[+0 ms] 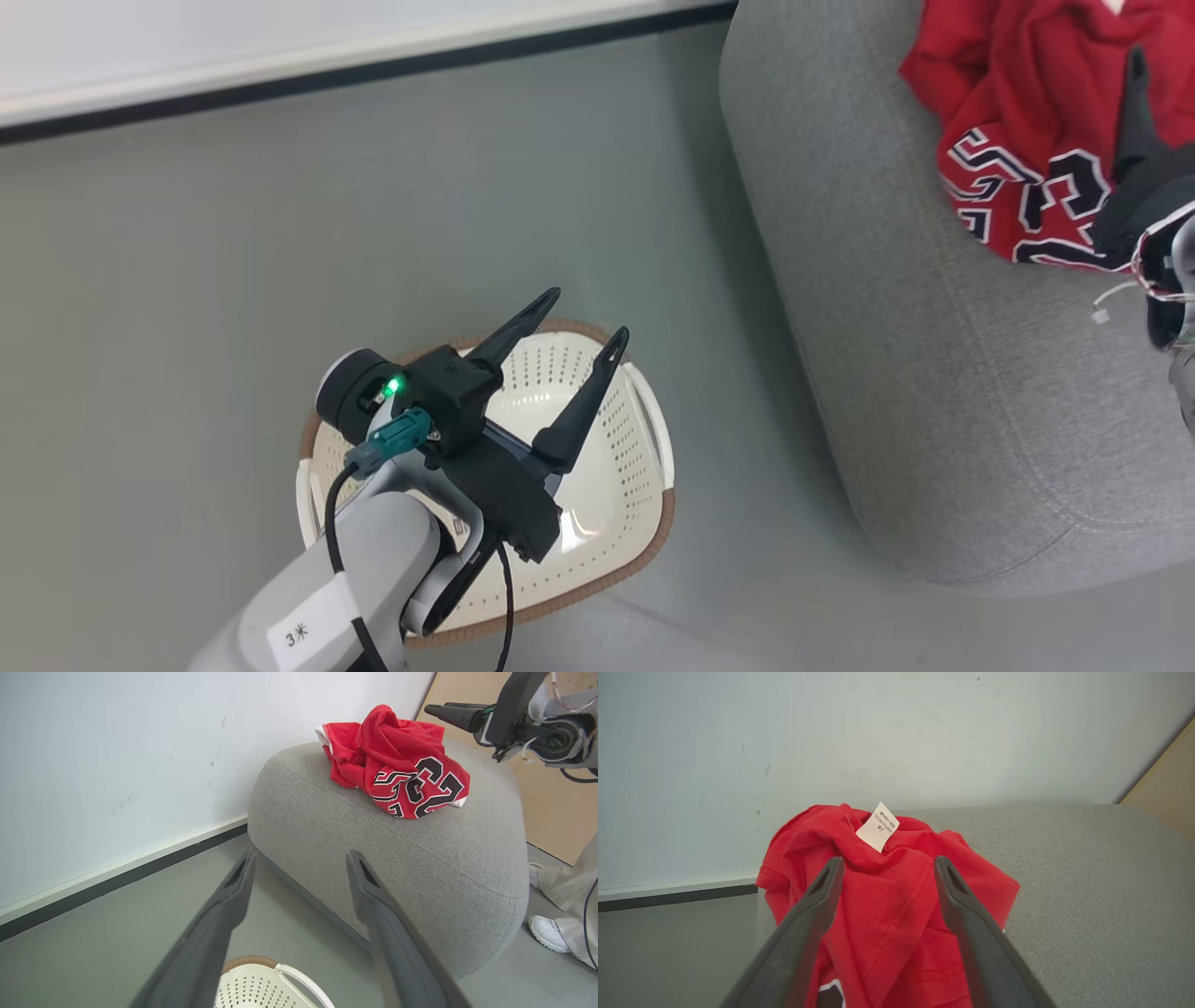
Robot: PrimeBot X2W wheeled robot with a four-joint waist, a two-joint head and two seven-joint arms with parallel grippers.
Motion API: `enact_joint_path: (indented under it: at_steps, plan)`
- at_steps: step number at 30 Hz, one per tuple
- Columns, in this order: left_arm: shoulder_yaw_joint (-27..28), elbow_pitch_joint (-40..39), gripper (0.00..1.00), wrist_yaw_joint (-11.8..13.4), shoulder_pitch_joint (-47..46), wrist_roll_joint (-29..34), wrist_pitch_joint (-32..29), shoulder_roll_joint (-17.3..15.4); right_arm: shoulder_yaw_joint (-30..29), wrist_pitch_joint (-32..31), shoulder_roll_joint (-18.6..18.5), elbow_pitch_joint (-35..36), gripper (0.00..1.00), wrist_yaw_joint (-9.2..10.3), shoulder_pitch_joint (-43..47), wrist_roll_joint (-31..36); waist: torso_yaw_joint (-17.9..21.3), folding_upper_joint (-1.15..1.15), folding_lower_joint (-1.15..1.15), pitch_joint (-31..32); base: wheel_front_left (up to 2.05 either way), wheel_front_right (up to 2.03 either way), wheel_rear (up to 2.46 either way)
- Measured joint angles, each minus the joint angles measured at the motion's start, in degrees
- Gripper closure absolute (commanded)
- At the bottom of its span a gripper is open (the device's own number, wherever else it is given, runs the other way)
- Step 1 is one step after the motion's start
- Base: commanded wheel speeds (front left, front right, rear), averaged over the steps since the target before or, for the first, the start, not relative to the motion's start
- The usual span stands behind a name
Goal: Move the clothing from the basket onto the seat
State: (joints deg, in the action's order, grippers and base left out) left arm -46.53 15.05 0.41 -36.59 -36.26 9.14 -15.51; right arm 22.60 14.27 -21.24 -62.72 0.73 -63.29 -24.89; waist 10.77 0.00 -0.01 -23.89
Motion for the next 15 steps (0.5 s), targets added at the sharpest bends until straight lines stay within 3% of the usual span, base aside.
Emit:
enact_joint_path:
  at_steps: [10,15]
  plan:
    - [2.2,3.9,0.0,-0.3,3.9,-3.1,2.7,1.4,0.7,0.0,1.6,3.1,0.0,-2.12,5.5,0.2,0.0,0.0,-0.01,7.4,0.0,0.0,0.0]
    - [4.0,5.3,0.0,0.9,7.4,-4.1,3.7,1.3,0.9,0.0,3.4,5.5,0.0,-2.77,10.4,0.2,-1.1,-0.01,-0.01,11.3,0.0,0.0,0.0]
